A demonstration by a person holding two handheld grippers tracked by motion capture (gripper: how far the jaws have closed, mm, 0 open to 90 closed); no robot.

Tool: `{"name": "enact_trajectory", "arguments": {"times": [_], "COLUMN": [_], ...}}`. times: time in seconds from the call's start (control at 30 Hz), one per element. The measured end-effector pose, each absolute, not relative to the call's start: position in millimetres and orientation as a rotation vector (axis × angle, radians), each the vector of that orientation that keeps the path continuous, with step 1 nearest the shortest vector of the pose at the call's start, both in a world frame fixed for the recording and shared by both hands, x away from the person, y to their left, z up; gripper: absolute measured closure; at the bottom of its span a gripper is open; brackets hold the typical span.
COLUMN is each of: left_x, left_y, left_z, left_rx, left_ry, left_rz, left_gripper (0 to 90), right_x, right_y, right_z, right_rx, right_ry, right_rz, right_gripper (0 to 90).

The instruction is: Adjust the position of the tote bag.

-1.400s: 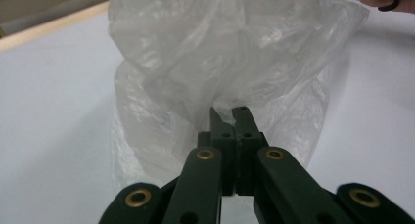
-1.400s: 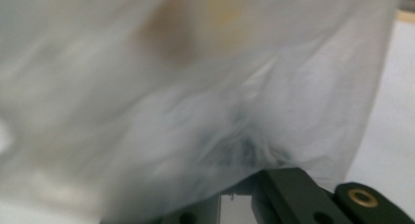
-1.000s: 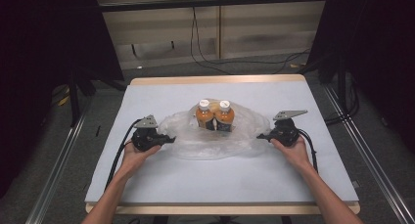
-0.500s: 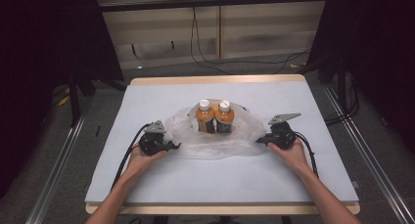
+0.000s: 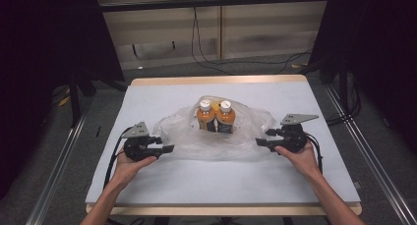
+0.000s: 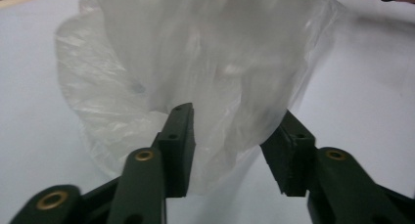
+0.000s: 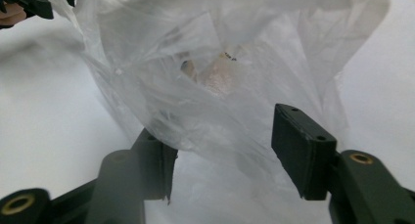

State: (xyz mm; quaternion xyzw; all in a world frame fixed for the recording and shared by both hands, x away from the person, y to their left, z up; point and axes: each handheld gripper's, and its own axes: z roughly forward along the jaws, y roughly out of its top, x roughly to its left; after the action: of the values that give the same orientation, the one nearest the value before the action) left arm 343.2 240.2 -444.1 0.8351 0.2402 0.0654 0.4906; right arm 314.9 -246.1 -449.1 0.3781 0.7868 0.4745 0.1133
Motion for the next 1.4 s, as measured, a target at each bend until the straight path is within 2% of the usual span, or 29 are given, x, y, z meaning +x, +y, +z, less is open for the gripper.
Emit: {"name": "enact_trajectory", "arguments": {"times": [0.13, 0.43, 0.63, 0.8, 1.07, 1.23, 1.3, 1.4], "left_x": [332.1, 321.1, 327.7, 343.5, 359.3, 370.6, 374.5, 378.2], "left_y": [254.0, 275.8, 269.6, 248.1, 219.8, 205.1, 202.2, 198.8], "left_z": [-432.8, -410.0, -390.3, -375.9, -349.6, -362.9, -375.8, -392.0], "left_rx": [1.961, 1.856, 1.843, 1.829, 1.819, 1.897, 1.933, 1.964], "left_ry": [0.601, 0.606, 0.576, 0.532, 0.464, 0.473, 0.473, 0.483], "left_rz": [0.182, 0.256, 0.298, 0.296, 0.302, 0.251, 0.225, 0.196], "left_gripper": [49.2, 46.4, 44.3, 44.3, 42.6, 41.6, 40.2, 36.8], "right_x": [304.8, 280.2, 273.3, 289.3, 323.2, 337.0, 342.4, 349.3], "right_y": [-254.2, -278.6, -288.6, -281.8, -253.1, -238.0, -233.8, -232.2], "right_z": [-440.5, -419.7, -400.9, -384.7, -369.0, -373.7, -380.2, -387.9], "right_rx": [1.107, 1.098, 1.065, 1.04, 0.977, 0.989, 0.999, 1.006], "right_ry": [2.272, 2.194, 2.136, 2.126, 2.15, 2.209, 2.237, 2.273], "right_rz": [1.42, 1.47, 1.513, 1.538, 1.598, 1.543, 1.499, 1.484], "right_gripper": [37.5, 30.5, 25.9, 26.1, 29.6, 31.9, 34.9, 47.5]}}
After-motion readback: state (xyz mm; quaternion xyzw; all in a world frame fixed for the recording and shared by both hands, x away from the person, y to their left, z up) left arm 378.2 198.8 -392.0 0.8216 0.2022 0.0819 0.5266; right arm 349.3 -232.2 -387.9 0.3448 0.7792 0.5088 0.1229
